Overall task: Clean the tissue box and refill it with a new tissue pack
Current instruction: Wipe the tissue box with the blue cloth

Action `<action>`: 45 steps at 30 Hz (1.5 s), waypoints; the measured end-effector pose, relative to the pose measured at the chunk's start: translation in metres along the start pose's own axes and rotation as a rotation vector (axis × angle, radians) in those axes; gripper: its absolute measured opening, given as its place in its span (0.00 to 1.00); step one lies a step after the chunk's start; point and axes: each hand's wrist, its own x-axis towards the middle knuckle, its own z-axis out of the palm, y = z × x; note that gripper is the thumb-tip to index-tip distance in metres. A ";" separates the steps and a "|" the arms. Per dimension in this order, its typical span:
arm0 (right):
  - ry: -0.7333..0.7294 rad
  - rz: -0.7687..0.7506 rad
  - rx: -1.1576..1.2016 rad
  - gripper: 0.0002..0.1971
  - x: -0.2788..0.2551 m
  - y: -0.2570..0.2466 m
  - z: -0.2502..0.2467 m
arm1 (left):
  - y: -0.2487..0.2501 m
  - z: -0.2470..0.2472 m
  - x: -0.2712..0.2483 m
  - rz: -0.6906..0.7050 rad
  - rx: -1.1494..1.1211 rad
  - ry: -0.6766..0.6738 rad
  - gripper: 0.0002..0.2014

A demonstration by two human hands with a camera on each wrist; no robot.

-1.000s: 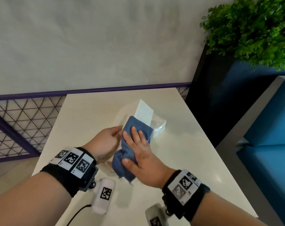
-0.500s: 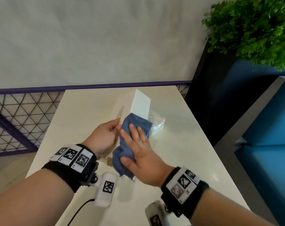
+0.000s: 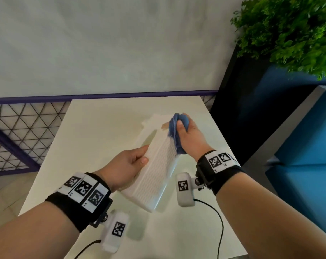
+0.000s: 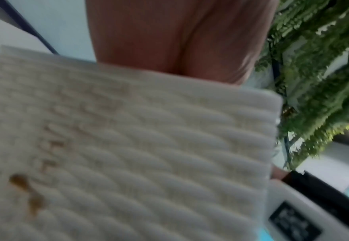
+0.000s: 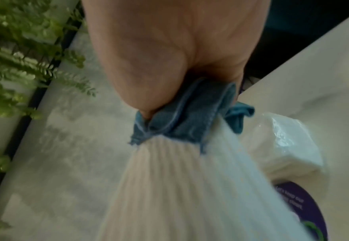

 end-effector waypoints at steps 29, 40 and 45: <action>0.298 0.355 0.898 0.14 -0.076 -0.011 -0.022 | 0.002 0.006 0.007 0.328 0.730 0.570 0.39; -0.080 -0.414 -0.160 0.27 -0.084 -0.032 0.020 | 0.002 0.020 0.004 0.247 0.509 0.544 0.28; 0.055 -0.121 0.115 0.29 -0.064 -0.011 0.014 | -0.004 0.019 -0.009 0.186 0.443 0.533 0.35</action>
